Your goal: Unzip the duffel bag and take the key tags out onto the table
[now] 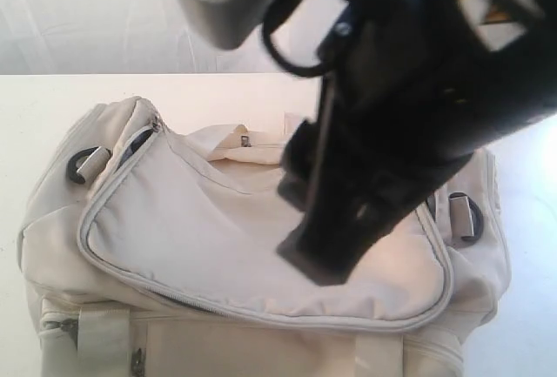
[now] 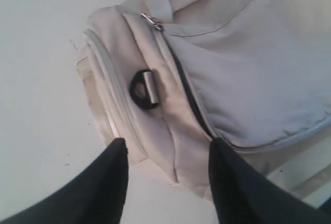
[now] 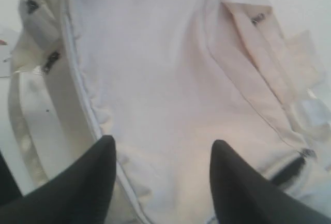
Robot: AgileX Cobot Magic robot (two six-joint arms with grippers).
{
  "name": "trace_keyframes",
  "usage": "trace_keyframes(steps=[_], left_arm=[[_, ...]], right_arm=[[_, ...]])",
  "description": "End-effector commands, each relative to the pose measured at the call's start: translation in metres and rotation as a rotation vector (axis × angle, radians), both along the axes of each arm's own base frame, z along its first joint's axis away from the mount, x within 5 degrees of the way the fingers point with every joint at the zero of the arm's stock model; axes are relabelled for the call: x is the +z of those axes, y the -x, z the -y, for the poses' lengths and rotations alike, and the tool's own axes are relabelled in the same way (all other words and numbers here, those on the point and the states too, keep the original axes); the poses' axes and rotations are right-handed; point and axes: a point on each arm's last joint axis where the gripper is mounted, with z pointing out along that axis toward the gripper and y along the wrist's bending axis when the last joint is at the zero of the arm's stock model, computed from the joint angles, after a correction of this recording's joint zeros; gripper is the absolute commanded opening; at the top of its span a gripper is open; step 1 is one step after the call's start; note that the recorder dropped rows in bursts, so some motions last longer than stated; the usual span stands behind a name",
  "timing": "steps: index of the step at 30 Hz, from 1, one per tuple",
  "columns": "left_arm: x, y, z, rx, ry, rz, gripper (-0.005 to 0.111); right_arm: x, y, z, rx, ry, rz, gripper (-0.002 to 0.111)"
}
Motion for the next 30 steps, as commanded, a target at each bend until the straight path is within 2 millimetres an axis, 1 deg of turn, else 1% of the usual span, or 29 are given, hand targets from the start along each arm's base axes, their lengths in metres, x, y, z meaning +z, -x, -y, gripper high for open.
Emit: trace_keyframes(steps=[1,3,4,5,7,8,9,11,12,13,17,19,21,22,23,24,25,27,28,29,30], left_arm=[[-0.012,0.060,-0.001,-0.031,0.028,-0.009,0.046],[-0.020,0.077,-0.002,-0.032,0.029,0.010,0.043],[-0.025,0.084,-0.002,-0.032,0.029,0.013,0.041],[-0.030,0.089,-0.003,-0.032,0.029,0.013,0.040],[-0.043,0.098,-0.003,-0.032,0.028,-0.001,0.037],[-0.049,0.099,-0.003,-0.031,0.027,-0.012,0.035],[-0.058,0.101,-0.004,-0.031,0.026,-0.034,0.029],[-0.069,0.095,-0.003,-0.032,0.027,-0.018,0.017],[-0.073,0.090,-0.002,-0.048,0.027,0.013,0.006],[-0.079,0.085,-0.001,-0.066,0.021,0.035,0.000],[-0.086,0.061,0.003,-0.117,0.020,0.182,0.000],[-0.086,0.052,0.005,-0.114,0.046,0.209,0.000],[-0.087,0.047,0.008,-0.122,0.077,0.193,0.000],[-0.090,0.047,0.011,-0.152,0.079,0.152,0.000],[-0.091,0.049,0.012,-0.174,0.078,0.127,0.000],[-0.094,0.054,0.015,-0.215,0.074,0.084,0.000],[-0.095,0.057,0.016,-0.236,0.071,0.063,0.000],[-0.096,0.059,0.017,-0.270,0.062,0.053,0.000],[-0.097,0.059,0.018,-0.281,0.057,0.060,0.000],[-0.098,0.057,0.018,-0.280,0.053,0.071,0.000],[-0.102,0.056,0.018,-0.279,0.049,0.076,0.000]], right_arm=[[0.012,0.007,0.035,-0.162,-0.006,0.105,0.037],[0.012,0.009,0.045,-0.204,-0.006,0.140,0.028],[0.013,0.012,0.052,-0.221,-0.014,0.154,0.021],[0.011,0.014,0.055,-0.233,-0.013,0.160,0.016],[0.008,0.019,0.063,-0.257,-0.032,0.155,0.002],[0.006,0.021,0.066,-0.267,-0.042,0.152,0.000],[0.004,0.023,0.069,-0.278,-0.049,0.146,0.000],[-0.001,0.025,0.072,-0.287,-0.051,0.135,0.000],[-0.004,0.026,0.073,-0.296,-0.054,0.127,0.000],[-0.006,0.027,0.074,-0.301,-0.056,0.121,0.000],[-0.008,0.029,0.074,-0.304,-0.068,0.101,0.000],[-0.009,0.029,0.074,-0.303,-0.071,0.094,0.000],[-0.009,0.031,0.072,-0.314,-0.096,0.065,0.000],[-0.010,0.034,0.066,-0.290,-0.160,0.012,0.000],[-0.011,0.035,0.060,-0.243,-0.173,0.000,0.000],[-0.016,0.037,0.045,-0.105,-0.164,-0.052,0.000],[-0.020,0.036,0.039,-0.080,-0.155,-0.085,0.000],[-0.031,0.028,0.025,-0.074,-0.106,-0.126,0.000],[-0.043,0.018,0.012,-0.052,-0.040,-0.136,0.000],[-0.051,0.011,0.003,-0.024,-0.001,-0.136,0.000],[-0.061,0.004,-0.009,0.034,0.036,-0.133,0.000]])
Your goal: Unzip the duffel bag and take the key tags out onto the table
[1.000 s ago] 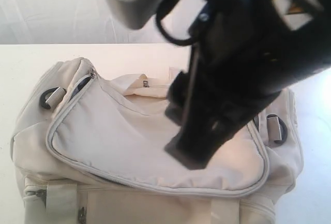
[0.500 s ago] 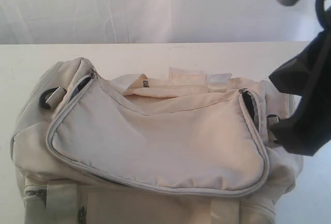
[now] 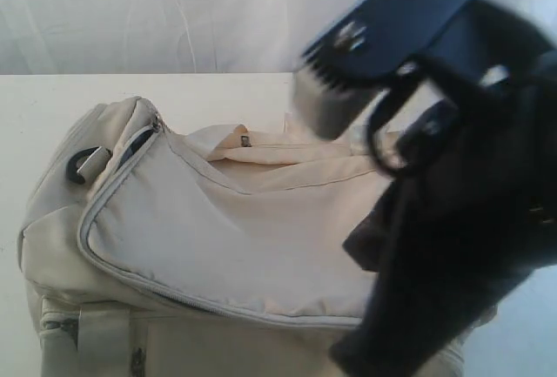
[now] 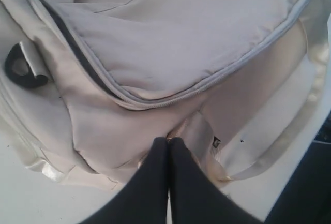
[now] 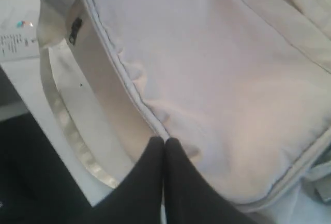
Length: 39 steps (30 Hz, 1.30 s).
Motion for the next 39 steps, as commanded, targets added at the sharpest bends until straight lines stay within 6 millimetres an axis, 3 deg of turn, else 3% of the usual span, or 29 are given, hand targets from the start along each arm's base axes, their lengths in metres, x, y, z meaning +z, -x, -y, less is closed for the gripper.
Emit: trace_keyframes(steps=[1,3,5,7,10,17,21,28,33,39], left_arm=[[-0.012,0.000,0.002,-0.024,0.002,-0.004,0.000],[-0.024,-0.003,0.002,-0.002,0.004,-0.010,0.000],[-0.043,-0.009,0.001,0.042,0.015,-0.009,0.000],[-0.051,-0.010,0.002,0.057,0.044,-0.018,0.000],[-0.050,-0.009,0.004,0.053,0.066,-0.020,0.000],[-0.049,-0.009,0.004,0.052,0.071,-0.020,0.000],[-0.049,-0.009,0.004,0.052,0.072,-0.021,0.000],[-0.049,-0.009,0.004,0.050,0.075,-0.025,0.000],[-0.049,-0.009,0.004,0.049,0.075,-0.026,0.000],[-0.050,-0.007,0.005,0.040,0.080,-0.042,0.000]], right_arm=[[-0.033,-0.024,-0.040,0.177,0.121,-0.003,0.002],[-0.047,-0.032,-0.057,0.261,0.126,0.000,0.016],[-0.059,-0.039,-0.068,0.295,0.152,-0.002,0.043],[-0.070,-0.044,-0.073,0.298,0.191,-0.017,0.059],[-0.083,-0.054,-0.080,0.311,0.255,0.009,0.051],[-0.090,-0.064,-0.081,0.242,0.296,0.048,0.002],[-0.086,-0.070,-0.078,0.235,0.332,0.114,0.000],[-0.049,-0.103,-0.068,0.111,0.279,0.242,0.000],[-0.020,-0.140,-0.051,0.025,0.206,0.350,0.000],[-0.021,-0.205,-0.034,-0.076,0.235,0.381,0.000]])
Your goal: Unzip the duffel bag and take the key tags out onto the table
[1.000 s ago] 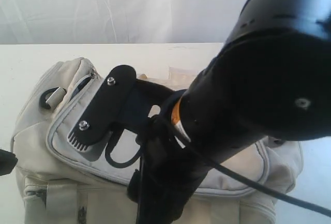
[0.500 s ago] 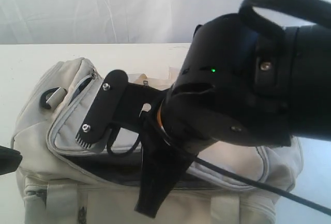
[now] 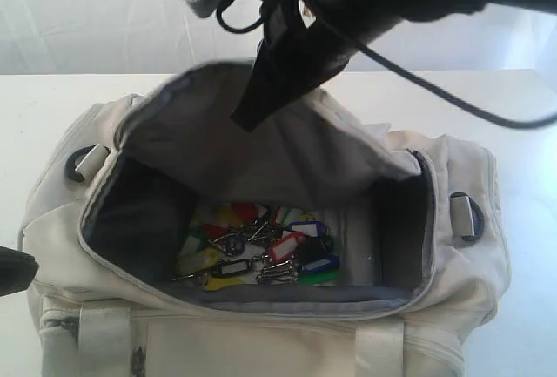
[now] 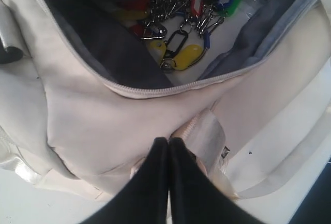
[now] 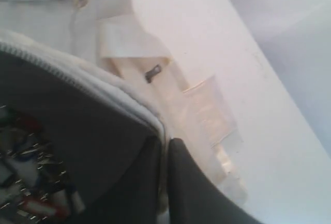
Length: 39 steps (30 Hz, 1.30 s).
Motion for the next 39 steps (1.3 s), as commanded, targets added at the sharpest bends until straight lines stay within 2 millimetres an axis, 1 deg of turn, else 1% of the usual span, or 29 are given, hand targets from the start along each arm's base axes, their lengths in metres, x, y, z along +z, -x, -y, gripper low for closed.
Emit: trace_keyframes(steps=[1,4,6,8,11,13,14,16,18,20,21,23,24,26,30,32,34,37,39], left_arm=[[-0.001,0.004,0.002,-0.024,0.017,-0.021,0.000],[-0.001,0.004,0.002,-0.024,0.017,-0.021,0.000],[-0.001,0.004,0.002,-0.024,0.017,-0.021,0.000],[-0.001,0.004,0.002,-0.024,0.017,-0.021,0.000],[-0.001,0.004,0.002,-0.024,0.017,-0.021,0.000],[-0.001,0.004,0.002,-0.024,0.017,-0.021,0.000],[-0.001,0.004,0.002,-0.024,0.017,-0.021,0.000],[-0.001,0.004,0.002,-0.025,0.017,-0.023,0.000],[-0.001,0.004,0.002,-0.025,0.017,-0.023,0.000],[-0.001,0.004,0.003,-0.026,0.018,-0.025,0.000],[-0.001,0.004,0.003,-0.026,0.018,-0.025,0.000],[-0.001,0.004,0.003,-0.027,0.018,-0.026,0.000],[-0.001,0.004,0.003,-0.029,0.017,-0.025,0.000],[-0.001,0.004,0.003,-0.037,0.010,-0.019,0.000],[-0.001,0.004,0.003,-0.038,0.009,-0.018,0.000],[-0.001,0.004,0.003,-0.038,0.009,-0.018,0.000],[-0.001,0.004,0.002,-0.038,0.006,-0.015,0.000],[-0.003,0.004,0.002,-0.038,0.003,-0.010,0.000],[-0.004,0.003,0.002,-0.035,0.003,-0.011,0.000]], right_arm=[[-0.005,-0.052,0.013,-0.050,0.048,0.036,0.000],[-0.013,-0.089,0.021,-0.094,0.064,0.039,0.000],[-0.017,-0.112,0.027,-0.113,0.043,0.032,0.000],[-0.029,-0.135,0.030,-0.120,0.011,0.000,0.000],[-0.045,-0.162,0.038,-0.139,-0.037,-0.031,0.000],[-0.055,-0.176,0.043,-0.158,-0.038,-0.032,0.000],[-0.060,-0.182,0.046,-0.169,-0.037,-0.039,0.000],[-0.067,-0.188,0.049,-0.192,-0.039,-0.064,0.004],[-0.071,-0.189,0.052,-0.214,-0.045,-0.098,0.017],[-0.072,-0.189,0.054,-0.223,-0.038,-0.112,0.037],[-0.068,-0.188,0.054,-0.223,-0.043,-0.109,0.048],[-0.059,-0.185,0.055,-0.221,-0.051,-0.090,0.064],[-0.051,-0.183,0.056,-0.222,-0.061,-0.073,0.069],[-0.035,-0.177,0.057,-0.224,-0.084,-0.044,0.069],[0.002,-0.158,0.063,-0.228,-0.120,0.001,0.064],[0.014,-0.148,0.066,-0.236,-0.125,-0.018,0.062],[0.019,-0.138,0.069,-0.248,-0.119,-0.070,0.059],[0.018,-0.123,0.073,-0.265,-0.079,-0.198,0.052],[0.016,-0.114,0.076,-0.284,-0.043,-0.280,0.045]])
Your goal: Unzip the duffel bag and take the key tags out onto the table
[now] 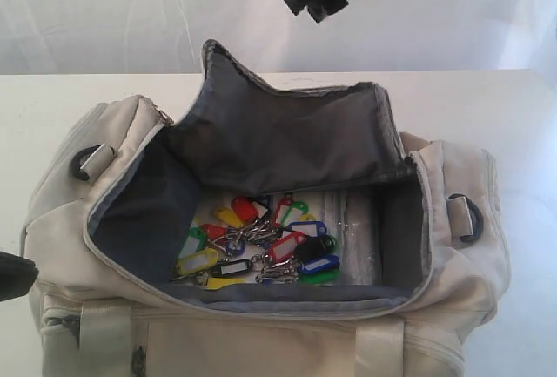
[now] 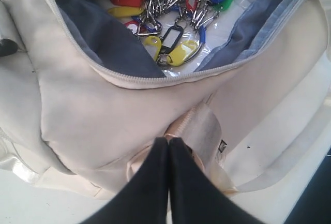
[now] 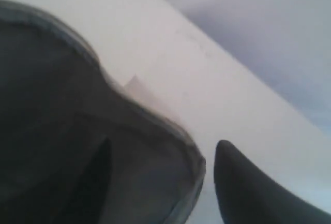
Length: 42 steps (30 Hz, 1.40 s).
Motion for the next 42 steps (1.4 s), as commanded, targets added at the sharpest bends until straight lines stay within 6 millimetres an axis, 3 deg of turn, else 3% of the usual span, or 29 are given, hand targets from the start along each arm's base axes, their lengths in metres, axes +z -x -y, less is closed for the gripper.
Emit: trace_keyframes(steps=[1,4,6,9,11,14,18,22,25,31,37,39,42], left_arm=[[-0.004,0.002,0.002,-0.008,0.017,-0.007,0.000],[-0.008,0.000,0.001,0.011,0.019,-0.003,0.000],[-0.010,0.001,0.001,0.012,0.019,-0.008,0.000],[-0.010,0.000,0.001,0.019,0.020,0.002,0.000],[-0.009,-0.001,0.001,0.020,0.020,0.005,0.000],[-0.009,-0.001,0.000,0.024,0.021,0.011,0.000],[-0.008,-0.002,0.000,0.035,0.024,0.020,0.000],[0.010,-0.010,-0.006,0.179,0.055,0.003,0.000],[0.032,-0.022,-0.009,0.179,-0.014,-0.071,0.000],[0.070,-0.078,-0.007,0.131,-0.071,-0.296,0.000],[0.070,-0.138,-0.009,0.268,-0.092,-0.413,0.001],[0.066,-0.150,-0.011,0.295,-0.121,-0.443,0.009],[0.055,-0.165,-0.011,0.306,-0.148,-0.498,0.037]], right_arm=[[0.000,0.019,0.008,-0.025,0.035,-0.160,0.041],[0.011,0.037,0.014,-0.041,0.020,-0.152,0.024],[0.022,0.063,0.024,-0.090,-0.017,-0.153,0.013],[0.038,0.126,0.045,-0.104,-0.029,-0.139,0.000],[0.037,0.160,0.056,-0.105,-0.038,-0.118,0.000],[0.022,0.206,0.070,-0.099,-0.041,-0.107,0.000],[-0.005,0.235,0.079,-0.091,-0.050,-0.086,0.000],[-0.013,0.239,0.080,-0.106,-0.095,-0.028,0.000],[-0.016,0.238,0.079,-0.101,-0.112,0.001,0.000],[-0.023,0.234,0.077,-0.110,-0.151,0.046,0.000],[-0.034,0.232,0.074,-0.110,-0.199,0.052,0.000],[-0.034,0.232,0.072,-0.109,-0.218,0.054,0.000],[-0.034,0.232,0.071,-0.110,-0.237,0.052,0.000]])
